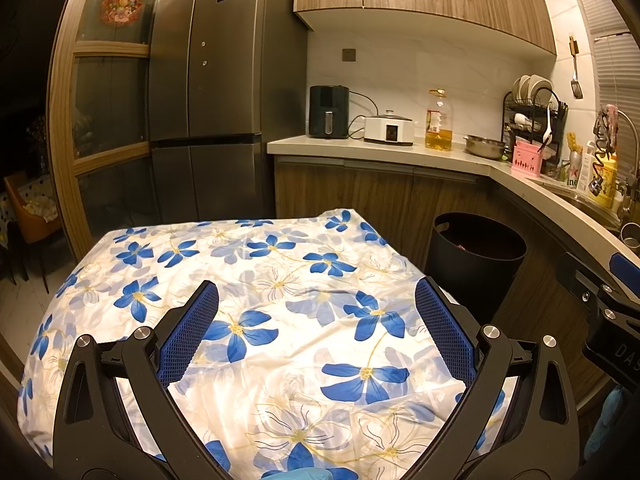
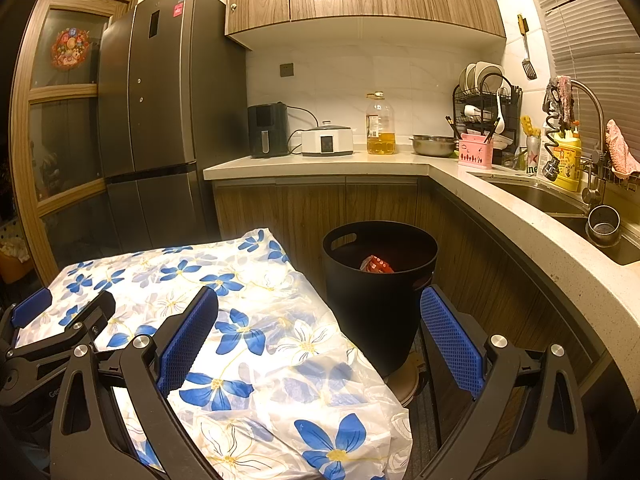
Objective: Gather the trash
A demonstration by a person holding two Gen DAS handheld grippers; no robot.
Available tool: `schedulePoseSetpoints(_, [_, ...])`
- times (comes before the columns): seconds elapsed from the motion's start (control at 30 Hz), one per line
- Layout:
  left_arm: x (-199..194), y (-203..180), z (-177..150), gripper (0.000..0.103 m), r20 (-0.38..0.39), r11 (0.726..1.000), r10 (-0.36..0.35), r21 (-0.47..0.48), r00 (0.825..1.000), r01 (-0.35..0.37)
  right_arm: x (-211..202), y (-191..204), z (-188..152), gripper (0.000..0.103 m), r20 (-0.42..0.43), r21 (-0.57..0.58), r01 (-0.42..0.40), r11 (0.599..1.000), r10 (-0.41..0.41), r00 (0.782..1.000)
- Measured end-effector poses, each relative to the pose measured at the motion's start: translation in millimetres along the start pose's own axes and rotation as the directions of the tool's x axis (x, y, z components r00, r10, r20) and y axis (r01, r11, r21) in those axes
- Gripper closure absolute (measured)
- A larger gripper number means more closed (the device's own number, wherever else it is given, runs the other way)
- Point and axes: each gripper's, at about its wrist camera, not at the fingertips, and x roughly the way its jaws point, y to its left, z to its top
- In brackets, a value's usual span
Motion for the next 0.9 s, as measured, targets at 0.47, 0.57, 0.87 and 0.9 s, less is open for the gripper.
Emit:
schedulePoseSetpoints(0.47, [0.0,-0.6,-0.2,0.006,0.001,1.0,0.0,0.002,1.0,0.0,0.0,0.1,0.3,0.006,0.0,0.0,0.002,1.0,-0.002,1.0])
schedulePoseSetpoints(0.57, [0.0,-0.9,-0.8,0.006,0.002,1.0,-0.003,0.003,1.0,0.003,-0.1,-0.1,-0.6,0.006,0.001,0.0,0.002,1.0,-0.002,1.0])
schedulePoseSetpoints(0.87, [0.5,-1.9,-2.5,0.006,0.0,1.0,-0.002,0.004,1.0,0.002,0.6,-1.0,-1.5,0.006,-0.002,0.001,0.001,1.0,-0.001,1.0])
schedulePoseSetpoints(0.9, [0.9,-2.1,-3.4,0.006,-0.001,1.0,-0.002,0.004,1.0,0.002,0.7,-0.9,-1.1,0.006,-0.003,0.001,0.001,1.0,-0.001,1.0])
